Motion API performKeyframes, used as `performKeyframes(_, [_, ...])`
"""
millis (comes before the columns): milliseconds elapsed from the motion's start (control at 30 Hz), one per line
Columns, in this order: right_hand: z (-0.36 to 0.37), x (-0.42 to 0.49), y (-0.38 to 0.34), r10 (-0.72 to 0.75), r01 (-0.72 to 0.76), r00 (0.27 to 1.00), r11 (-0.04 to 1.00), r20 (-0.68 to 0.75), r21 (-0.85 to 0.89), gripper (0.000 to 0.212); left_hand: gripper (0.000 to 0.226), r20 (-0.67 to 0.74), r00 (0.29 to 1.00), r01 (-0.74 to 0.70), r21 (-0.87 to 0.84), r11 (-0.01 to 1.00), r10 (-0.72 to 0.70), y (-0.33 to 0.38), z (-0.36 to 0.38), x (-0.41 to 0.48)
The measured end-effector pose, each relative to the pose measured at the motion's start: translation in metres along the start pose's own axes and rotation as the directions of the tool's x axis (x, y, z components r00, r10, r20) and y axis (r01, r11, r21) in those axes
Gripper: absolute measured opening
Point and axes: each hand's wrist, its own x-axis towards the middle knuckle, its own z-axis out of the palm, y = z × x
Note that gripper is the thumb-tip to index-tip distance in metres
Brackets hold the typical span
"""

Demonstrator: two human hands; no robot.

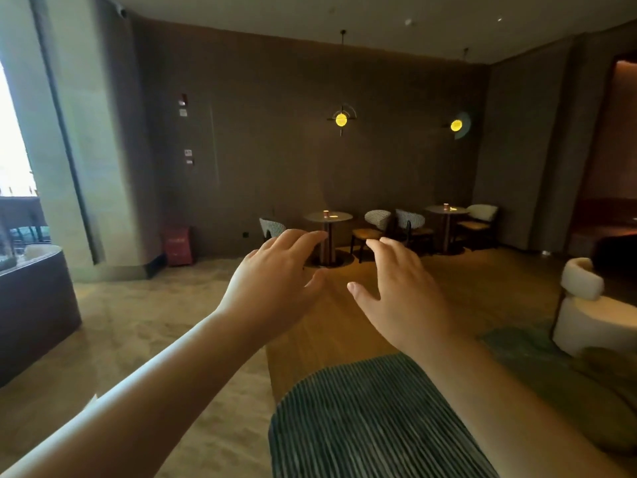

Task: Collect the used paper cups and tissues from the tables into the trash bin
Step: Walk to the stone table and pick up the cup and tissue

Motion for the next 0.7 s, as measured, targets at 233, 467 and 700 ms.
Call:
performKeyframes(233, [0.107,0.132,0.034,0.063,-0.063,0.998,0.998,-0.012,0.02,0.063,0.042,-0.022,1.0,-0.01,-0.089,0.996,0.008,-0.092,0.11,0.111])
performKeyframes(467, [0.206,0.283,0.069,0.143,-0.14,0.99,0.981,-0.015,0.138,0.06,0.049,0.054,0.994,-0.091,-0.002,0.996,0.091,-0.206,0.197,0.254])
performKeyframes(700, [0.292,0.399,0.126,0.176,-0.174,0.984,0.978,-0.001,0.111,0.064,0.05,0.123,0.985,-0.123,0.042,0.992,0.117,-0.265,0.309,0.381])
